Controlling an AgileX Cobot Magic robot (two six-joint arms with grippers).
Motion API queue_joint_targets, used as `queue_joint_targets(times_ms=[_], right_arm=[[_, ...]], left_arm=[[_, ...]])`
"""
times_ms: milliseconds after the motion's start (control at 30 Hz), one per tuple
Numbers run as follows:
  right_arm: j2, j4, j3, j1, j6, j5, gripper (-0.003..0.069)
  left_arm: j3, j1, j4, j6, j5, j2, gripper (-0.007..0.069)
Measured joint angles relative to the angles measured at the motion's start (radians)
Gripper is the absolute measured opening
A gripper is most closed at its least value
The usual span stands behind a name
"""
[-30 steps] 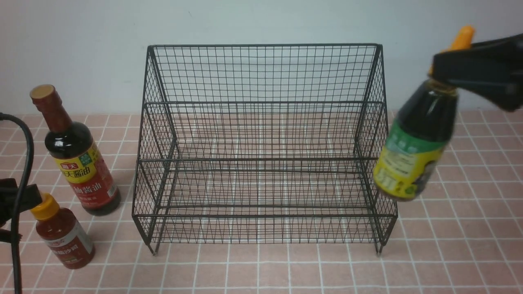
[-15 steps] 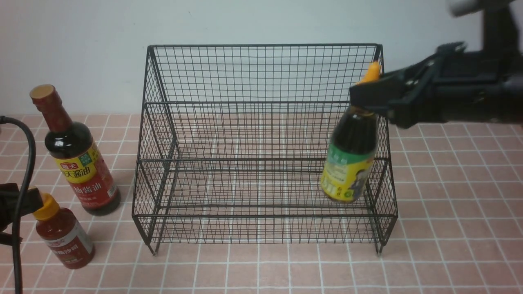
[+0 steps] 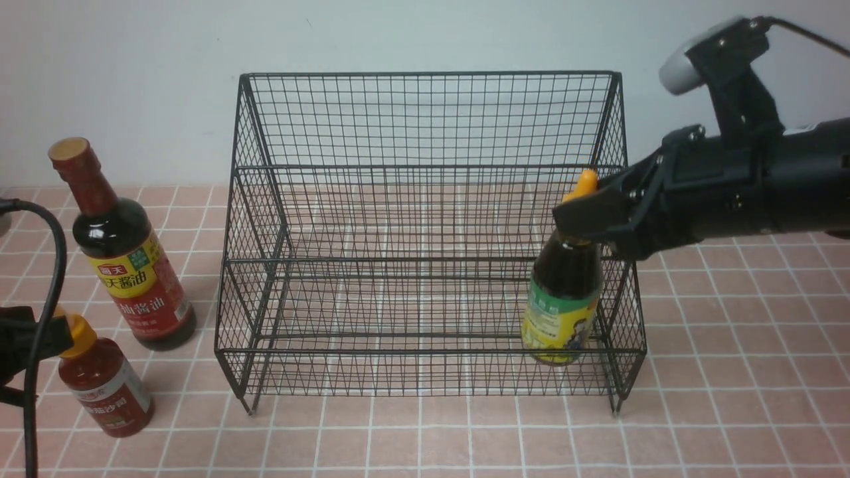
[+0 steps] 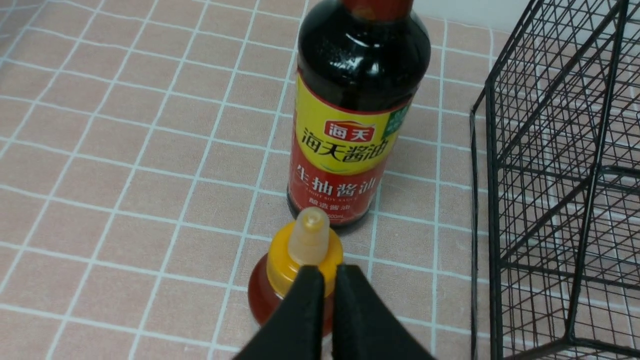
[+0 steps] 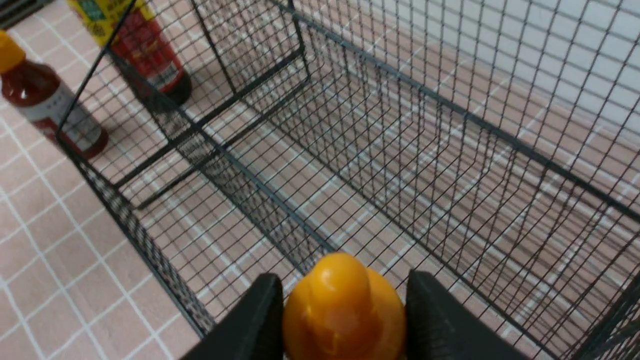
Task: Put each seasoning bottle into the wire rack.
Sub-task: Use the right arm to put the condiment bottle back on the shelf
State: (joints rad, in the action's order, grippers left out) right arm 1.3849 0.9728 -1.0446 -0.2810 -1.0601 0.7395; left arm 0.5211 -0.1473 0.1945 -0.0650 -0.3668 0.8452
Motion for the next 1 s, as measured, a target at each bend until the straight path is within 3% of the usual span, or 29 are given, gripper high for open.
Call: queue_joint_targets(times_ms=[233, 400, 633, 900, 1000], right_arm=[[0.000, -0.027, 0.000, 0.000, 0.061, 0.063, 0.0291], [0.001, -0.101, 0.000, 0.000, 0.097, 0.047, 0.0291], [0.053, -0.111, 0.000, 0.000, 0.101, 0.046, 0.0290], [0.079, -0.071, 0.000, -0.001, 0.101, 0.006, 0.0290], [0.080, -0.070, 0.000, -0.001, 0.101, -0.005, 0.0290]], left_arm=[[0.000, 0.000, 0.001, -0.004, -0.055, 0.000, 0.0017], [0.000, 0.000, 0.063, -0.079, -0.115, -0.020, 0.0017], [0.000, 0.000, 0.296, -0.293, -0.175, -0.120, 0.0017], [0.000, 0.000, 0.646, -0.638, -0.305, -0.260, 0.0017], [0.000, 0.000, 0.679, -0.712, -0.326, -0.291, 0.0017]])
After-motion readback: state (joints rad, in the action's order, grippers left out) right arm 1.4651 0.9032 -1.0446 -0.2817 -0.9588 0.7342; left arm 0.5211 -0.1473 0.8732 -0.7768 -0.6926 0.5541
